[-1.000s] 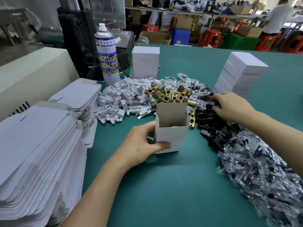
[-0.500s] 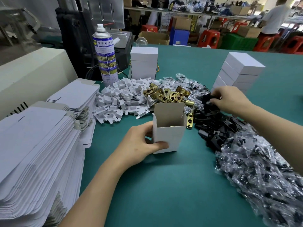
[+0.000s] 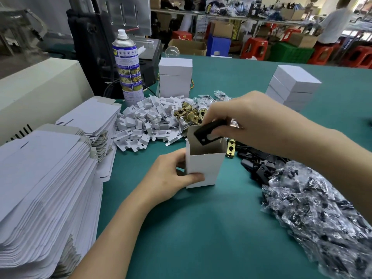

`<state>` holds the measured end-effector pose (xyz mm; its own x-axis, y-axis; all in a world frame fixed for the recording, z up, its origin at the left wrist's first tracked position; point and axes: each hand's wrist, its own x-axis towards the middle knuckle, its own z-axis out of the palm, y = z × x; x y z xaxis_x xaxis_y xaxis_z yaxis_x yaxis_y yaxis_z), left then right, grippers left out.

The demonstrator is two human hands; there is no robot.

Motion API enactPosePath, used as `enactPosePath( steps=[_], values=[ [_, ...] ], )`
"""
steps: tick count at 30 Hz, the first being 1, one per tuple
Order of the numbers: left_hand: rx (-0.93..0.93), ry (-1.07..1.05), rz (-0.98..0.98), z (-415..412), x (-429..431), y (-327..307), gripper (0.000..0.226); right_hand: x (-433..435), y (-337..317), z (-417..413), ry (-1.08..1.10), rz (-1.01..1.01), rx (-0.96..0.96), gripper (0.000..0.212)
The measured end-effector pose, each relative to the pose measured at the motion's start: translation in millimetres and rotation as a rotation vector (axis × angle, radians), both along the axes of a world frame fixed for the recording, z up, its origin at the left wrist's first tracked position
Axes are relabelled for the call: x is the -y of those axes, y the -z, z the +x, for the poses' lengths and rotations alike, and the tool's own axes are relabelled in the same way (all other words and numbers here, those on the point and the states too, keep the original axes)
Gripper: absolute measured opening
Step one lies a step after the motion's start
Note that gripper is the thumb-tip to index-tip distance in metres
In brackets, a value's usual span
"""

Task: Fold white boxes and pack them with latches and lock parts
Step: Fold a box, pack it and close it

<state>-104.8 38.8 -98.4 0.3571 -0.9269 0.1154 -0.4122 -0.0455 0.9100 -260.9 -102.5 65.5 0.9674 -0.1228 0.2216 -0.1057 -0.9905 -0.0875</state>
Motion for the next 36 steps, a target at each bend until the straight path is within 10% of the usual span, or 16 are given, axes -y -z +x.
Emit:
enactPosePath(
  steps=[15,25,36],
  values=[
    [-0.053,-0.038,0.018,2,1,0,0.039,-15,22,29,-0.001,0.041,-0.263,0.017],
    [-0.033,-0.018,0.01,2,0,0,0.045,7,4,-7,0.068,0.189,0.13,0.016],
    [-0.055,0.047,-0.037,3,1,2,0.042,26,64,-56,0.26,-0.26,-0.881,0.005]
  ],
)
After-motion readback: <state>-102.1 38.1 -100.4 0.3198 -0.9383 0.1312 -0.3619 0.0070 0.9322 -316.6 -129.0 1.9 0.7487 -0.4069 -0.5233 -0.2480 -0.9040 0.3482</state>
